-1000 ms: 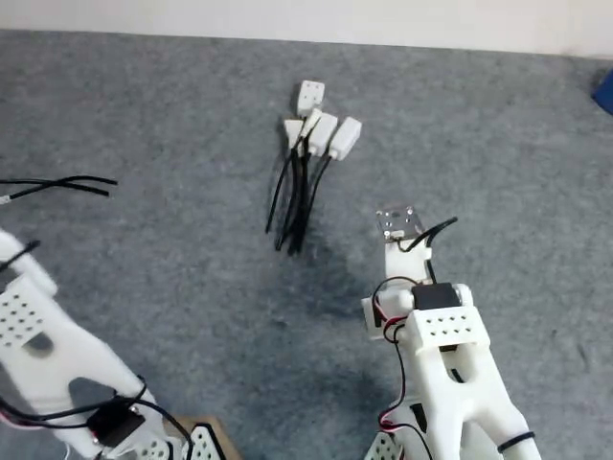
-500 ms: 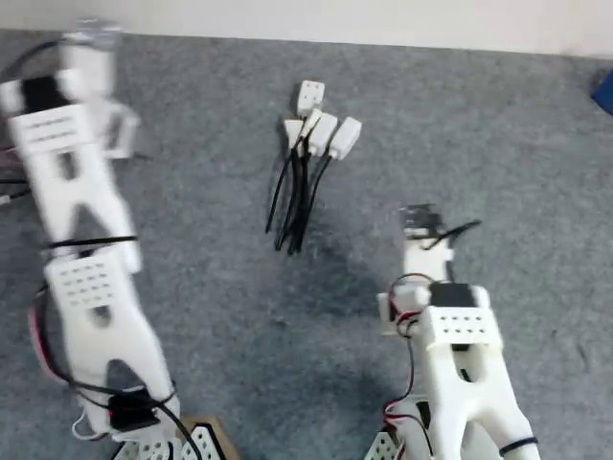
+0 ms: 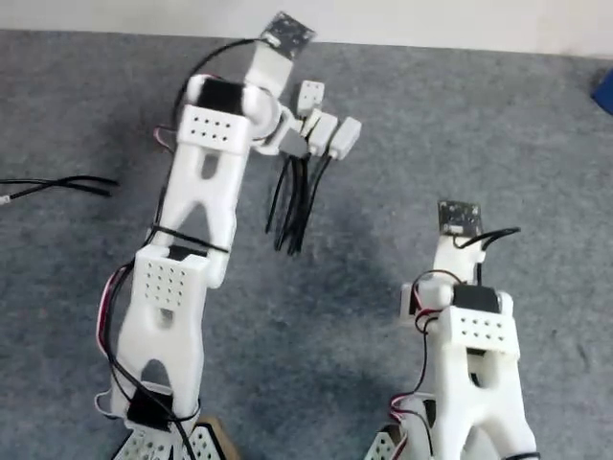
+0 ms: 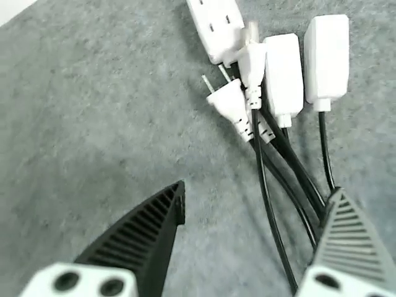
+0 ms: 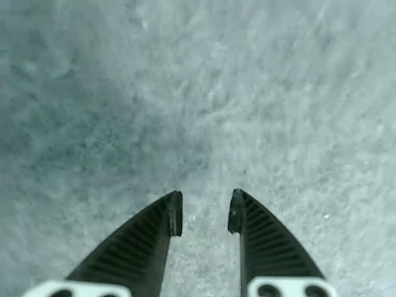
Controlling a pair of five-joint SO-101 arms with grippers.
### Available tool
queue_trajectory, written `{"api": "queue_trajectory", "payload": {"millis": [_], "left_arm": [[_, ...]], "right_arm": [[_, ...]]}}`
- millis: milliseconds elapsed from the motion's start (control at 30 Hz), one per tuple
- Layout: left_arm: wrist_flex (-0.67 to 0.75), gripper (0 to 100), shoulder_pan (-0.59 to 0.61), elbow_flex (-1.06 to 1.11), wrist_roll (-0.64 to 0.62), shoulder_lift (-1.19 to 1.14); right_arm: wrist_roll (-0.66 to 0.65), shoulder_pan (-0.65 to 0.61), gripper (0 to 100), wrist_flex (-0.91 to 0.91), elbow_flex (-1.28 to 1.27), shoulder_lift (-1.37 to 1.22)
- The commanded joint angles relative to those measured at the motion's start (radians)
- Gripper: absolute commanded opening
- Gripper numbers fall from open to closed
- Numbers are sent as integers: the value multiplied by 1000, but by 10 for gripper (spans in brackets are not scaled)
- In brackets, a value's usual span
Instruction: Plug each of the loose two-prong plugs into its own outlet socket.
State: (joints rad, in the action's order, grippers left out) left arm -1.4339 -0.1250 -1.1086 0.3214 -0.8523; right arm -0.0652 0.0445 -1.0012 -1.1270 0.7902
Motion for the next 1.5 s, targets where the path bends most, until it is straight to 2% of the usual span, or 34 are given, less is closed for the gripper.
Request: {"api": "queue_trajectory", "payload": {"millis": [0,200,367,500,633,833,967,1167,1333,1467], "left_arm": [[130,348,-31,102,25,7],[222,348,-140,179,51,7],[333,348,-236,226,138,-51],[416,348,-248,214,176,-143],[442,348,-211,93,180,-240],[430,347,-136,-139,175,-380],[307,347,-130,-249,166,-398],[129,347,-131,-446,83,-401],[109,311,-81,-407,83,-433],[167,286,-68,-372,87,-516]], "right_arm": [[9,-22,134,-22,-16,160],[8,-70,134,-21,-140,444],[-21,-70,134,-21,-176,495],[-23,-70,134,-21,-176,495],[-25,-70,134,-21,-176,495],[-26,-70,134,-21,-176,495],[-26,-70,134,-21,-176,495],[-26,-70,134,-21,-177,495],[-26,-70,134,-21,-177,495],[-26,-70,134,-21,-177,495]]}}
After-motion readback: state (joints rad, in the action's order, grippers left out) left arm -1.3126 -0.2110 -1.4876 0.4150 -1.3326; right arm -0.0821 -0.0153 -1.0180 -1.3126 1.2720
